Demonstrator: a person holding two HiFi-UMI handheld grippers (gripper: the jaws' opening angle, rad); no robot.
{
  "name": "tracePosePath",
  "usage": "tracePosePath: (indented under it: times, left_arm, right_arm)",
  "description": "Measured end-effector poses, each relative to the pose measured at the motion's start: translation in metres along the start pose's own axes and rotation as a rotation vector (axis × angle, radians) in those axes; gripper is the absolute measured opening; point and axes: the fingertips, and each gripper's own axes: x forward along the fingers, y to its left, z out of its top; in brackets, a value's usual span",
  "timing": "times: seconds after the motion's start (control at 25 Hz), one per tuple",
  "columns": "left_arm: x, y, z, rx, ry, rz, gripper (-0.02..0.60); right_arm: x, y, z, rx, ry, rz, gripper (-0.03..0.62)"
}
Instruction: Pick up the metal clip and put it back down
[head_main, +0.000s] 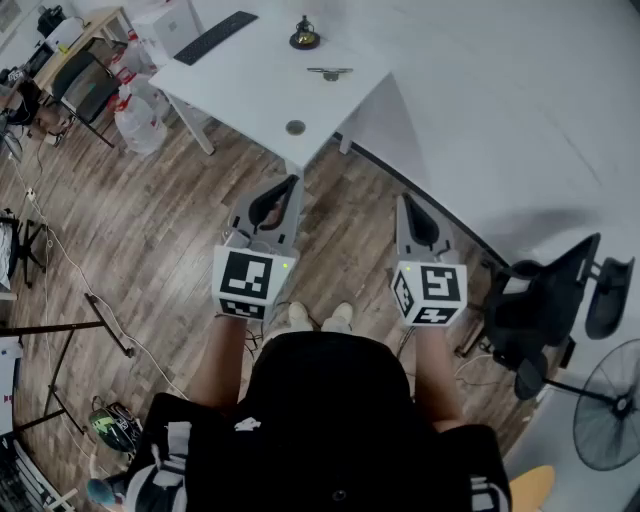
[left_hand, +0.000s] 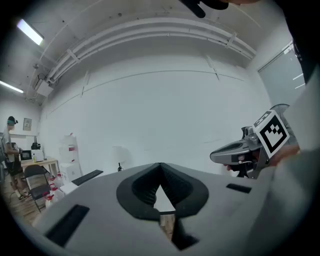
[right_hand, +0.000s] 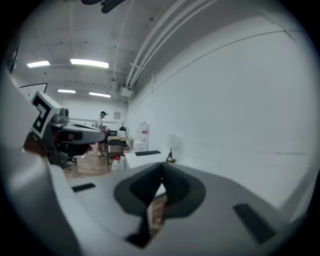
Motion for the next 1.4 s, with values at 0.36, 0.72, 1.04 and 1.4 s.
tracePosePath:
  times: [0.36,0.72,1.04,1.4]
  left_arm:
    - [0.011,-0.029,-0.003,0.010,0.018,0.018,0.025]
    - [0.022,-0.061,-0.006,0.028,0.024,0.055,0.025]
    - [0.027,-0.071,-0.013,0.035,0.046,0.076,0.025]
    - [0.059,-0.057,-0.018,0.037,0.050,0.063,0.025]
  right_arm:
    - [-0.005,-0.021,-0.011,0.020,0.000,0.052,0.035]
    - [-0.012,-0.044,-0.029,0.008,-0.001,0.104,0.035]
    - [-0.007,-0.055,-0.032,0.008,-0.004,0.132,0.035]
    - [0.022,-0.070,-0.037,0.013,0.014,0.122,0.035]
